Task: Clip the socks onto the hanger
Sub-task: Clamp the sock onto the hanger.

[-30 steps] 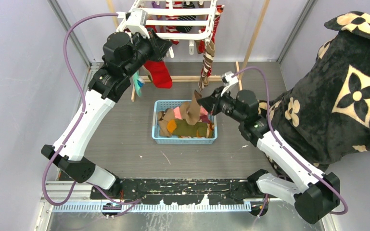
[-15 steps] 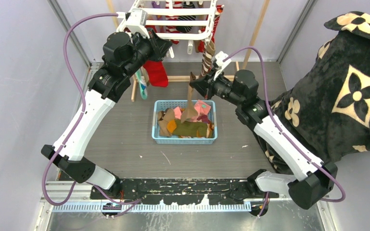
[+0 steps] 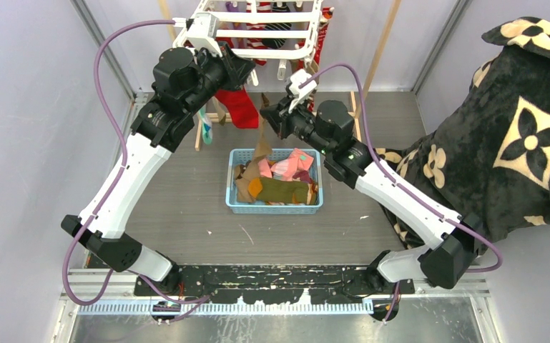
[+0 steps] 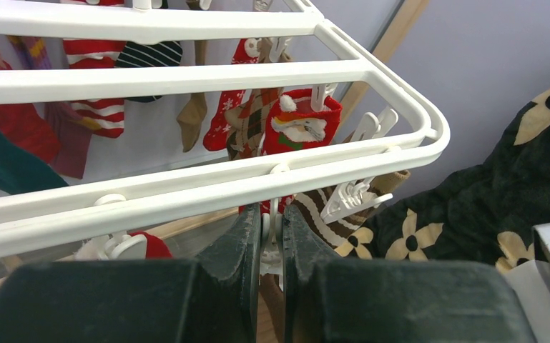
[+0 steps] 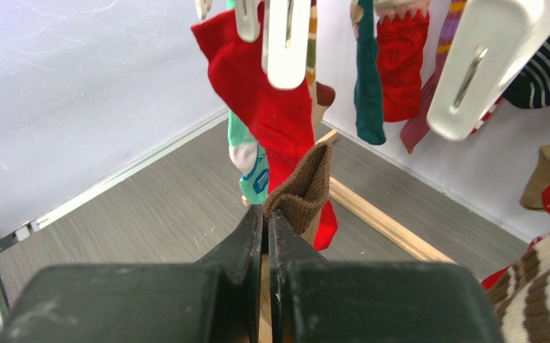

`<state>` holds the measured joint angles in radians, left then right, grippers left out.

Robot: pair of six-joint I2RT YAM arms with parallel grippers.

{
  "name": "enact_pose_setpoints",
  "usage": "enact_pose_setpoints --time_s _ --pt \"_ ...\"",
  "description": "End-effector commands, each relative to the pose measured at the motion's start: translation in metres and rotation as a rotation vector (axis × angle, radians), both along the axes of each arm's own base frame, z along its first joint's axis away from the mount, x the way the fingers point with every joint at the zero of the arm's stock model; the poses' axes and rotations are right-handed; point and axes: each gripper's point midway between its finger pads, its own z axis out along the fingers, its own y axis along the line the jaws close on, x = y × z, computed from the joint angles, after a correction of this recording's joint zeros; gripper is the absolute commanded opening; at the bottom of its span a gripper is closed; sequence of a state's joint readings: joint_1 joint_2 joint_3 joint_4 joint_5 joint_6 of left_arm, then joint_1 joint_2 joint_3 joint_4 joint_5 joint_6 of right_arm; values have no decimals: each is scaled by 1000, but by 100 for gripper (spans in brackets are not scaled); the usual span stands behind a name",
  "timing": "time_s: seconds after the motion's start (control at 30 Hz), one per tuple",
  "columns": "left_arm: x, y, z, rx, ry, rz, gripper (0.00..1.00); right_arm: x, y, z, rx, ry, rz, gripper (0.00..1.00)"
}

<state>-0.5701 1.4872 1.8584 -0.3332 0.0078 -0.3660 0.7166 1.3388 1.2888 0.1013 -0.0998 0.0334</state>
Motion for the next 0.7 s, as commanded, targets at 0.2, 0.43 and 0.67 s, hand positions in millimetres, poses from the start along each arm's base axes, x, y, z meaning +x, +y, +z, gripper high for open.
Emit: enact_pose_setpoints --time_s 0.2,0.43,0.67 --pt "-14 7 22 -29 -43 -5 0 9 -1 65 97 -140 -49 1" --pt "-15 6 21 -33 -41 -6 0 11 9 68 95 -140 -27 1" --pt "-16 7 23 -31 -47 -6 0 12 13 74 100 -145 -21 1"
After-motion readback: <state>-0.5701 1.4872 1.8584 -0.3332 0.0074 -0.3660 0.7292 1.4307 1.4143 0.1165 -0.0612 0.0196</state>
